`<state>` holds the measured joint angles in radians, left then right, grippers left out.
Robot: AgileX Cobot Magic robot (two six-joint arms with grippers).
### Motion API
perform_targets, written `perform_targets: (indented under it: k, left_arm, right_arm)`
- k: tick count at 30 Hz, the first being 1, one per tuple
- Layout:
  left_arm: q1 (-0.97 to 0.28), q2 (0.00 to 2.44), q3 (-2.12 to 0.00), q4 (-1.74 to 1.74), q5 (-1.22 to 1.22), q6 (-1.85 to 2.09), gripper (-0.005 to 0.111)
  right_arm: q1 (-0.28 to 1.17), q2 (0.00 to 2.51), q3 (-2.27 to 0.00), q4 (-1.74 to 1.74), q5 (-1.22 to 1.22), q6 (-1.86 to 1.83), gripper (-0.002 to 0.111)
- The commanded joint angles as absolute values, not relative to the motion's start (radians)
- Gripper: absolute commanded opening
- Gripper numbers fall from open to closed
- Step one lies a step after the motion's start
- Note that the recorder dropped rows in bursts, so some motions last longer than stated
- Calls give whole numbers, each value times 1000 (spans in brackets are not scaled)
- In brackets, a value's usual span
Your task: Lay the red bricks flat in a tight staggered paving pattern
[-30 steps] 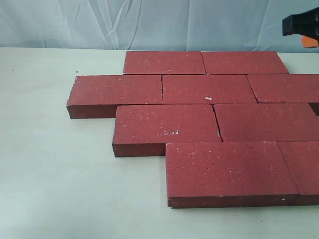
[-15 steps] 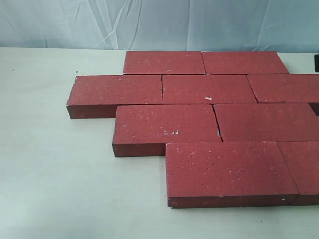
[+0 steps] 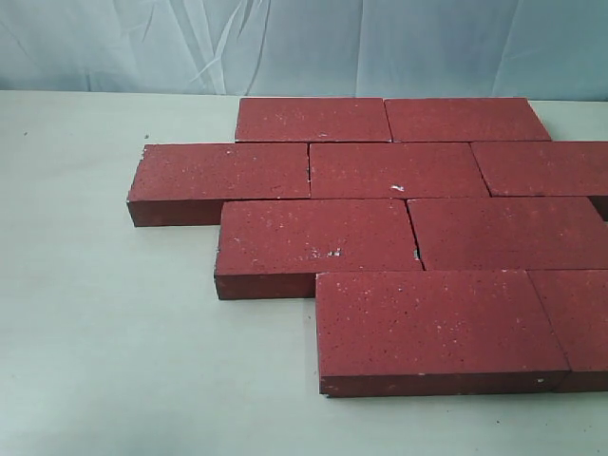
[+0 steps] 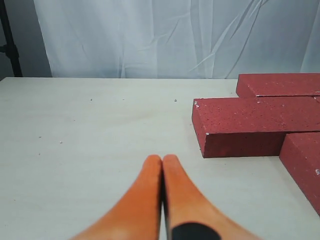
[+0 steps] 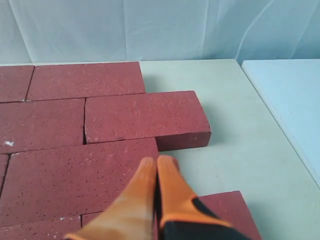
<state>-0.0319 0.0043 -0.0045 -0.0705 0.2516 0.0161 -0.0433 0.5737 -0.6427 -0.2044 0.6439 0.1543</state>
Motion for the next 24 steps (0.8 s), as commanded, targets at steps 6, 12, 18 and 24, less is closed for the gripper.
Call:
perform_targets:
  k: [6,12,18,24]
  left_arm:
    - [-31,0,0,-65,247,10,0]
    - [-31,0,0,-65,247,10,0]
    - [-31,0,0,-65,247,10,0]
    - [-31,0,0,-65,247,10,0]
  right_arm:
    - [-50,514,-614,-134,662,153,-1]
    - [-50,471,-614,-111,664,153,-1]
    - [-50,409,-614,-128,664,135,-1]
    - [-50,380,-614,-127,664,49,-1]
